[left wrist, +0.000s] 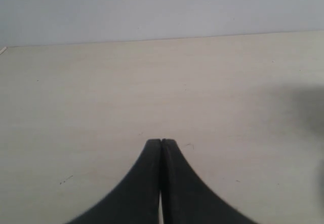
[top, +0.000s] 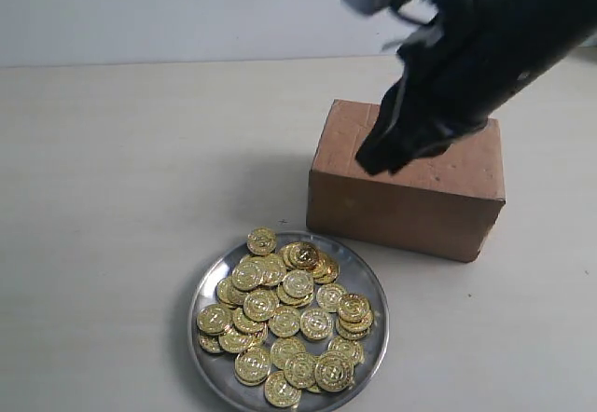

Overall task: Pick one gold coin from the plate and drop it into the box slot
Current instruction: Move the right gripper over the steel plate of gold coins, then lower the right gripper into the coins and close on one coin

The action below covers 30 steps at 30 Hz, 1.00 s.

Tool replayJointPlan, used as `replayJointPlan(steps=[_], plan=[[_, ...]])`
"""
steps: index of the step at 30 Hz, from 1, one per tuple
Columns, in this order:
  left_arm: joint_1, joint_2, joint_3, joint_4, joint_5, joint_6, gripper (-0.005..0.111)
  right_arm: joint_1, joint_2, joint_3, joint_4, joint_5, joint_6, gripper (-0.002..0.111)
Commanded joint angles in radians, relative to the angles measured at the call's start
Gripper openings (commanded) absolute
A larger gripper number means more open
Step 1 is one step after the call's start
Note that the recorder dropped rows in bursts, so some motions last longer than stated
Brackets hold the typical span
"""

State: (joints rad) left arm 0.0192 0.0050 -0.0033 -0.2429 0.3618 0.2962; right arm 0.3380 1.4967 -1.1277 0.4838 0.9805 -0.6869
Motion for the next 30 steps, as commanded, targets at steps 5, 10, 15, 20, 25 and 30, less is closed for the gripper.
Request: replayJointPlan(steps=[5, 10, 15, 20, 25, 30], plan=[[0.004, -0.005, 0.003, -0.002, -0.005, -0.007, 0.0, 0.21, 0.254, -0.006, -0.208, -0.075, -0.054, 0.0], [0.004, -0.005, 0.003, -0.002, -0.005, -0.007, 0.0, 0.267, 0.345, -0.006, -0.226, -0.096, -0.057, 0.012], [0.004, -0.005, 0.003, -0.002, -0.005, -0.007, 0.0, 0.311, 0.413, -0.006, -0.261, -0.105, -0.081, 0.047], [0.004, -0.005, 0.003, -0.002, -0.005, -0.007, 0.0, 0.332, 0.437, -0.006, -0.305, -0.147, -0.072, 0.049], [0.004, -0.005, 0.003, -0.002, -0.005, -0.007, 0.0, 0.337, 0.438, -0.006, -0.303, -0.208, -0.06, 0.049], [0.004, -0.005, 0.003, -0.002, -0.005, -0.007, 0.0, 0.337, 0.438, -0.006, -0.303, -0.208, -0.02, 0.049]])
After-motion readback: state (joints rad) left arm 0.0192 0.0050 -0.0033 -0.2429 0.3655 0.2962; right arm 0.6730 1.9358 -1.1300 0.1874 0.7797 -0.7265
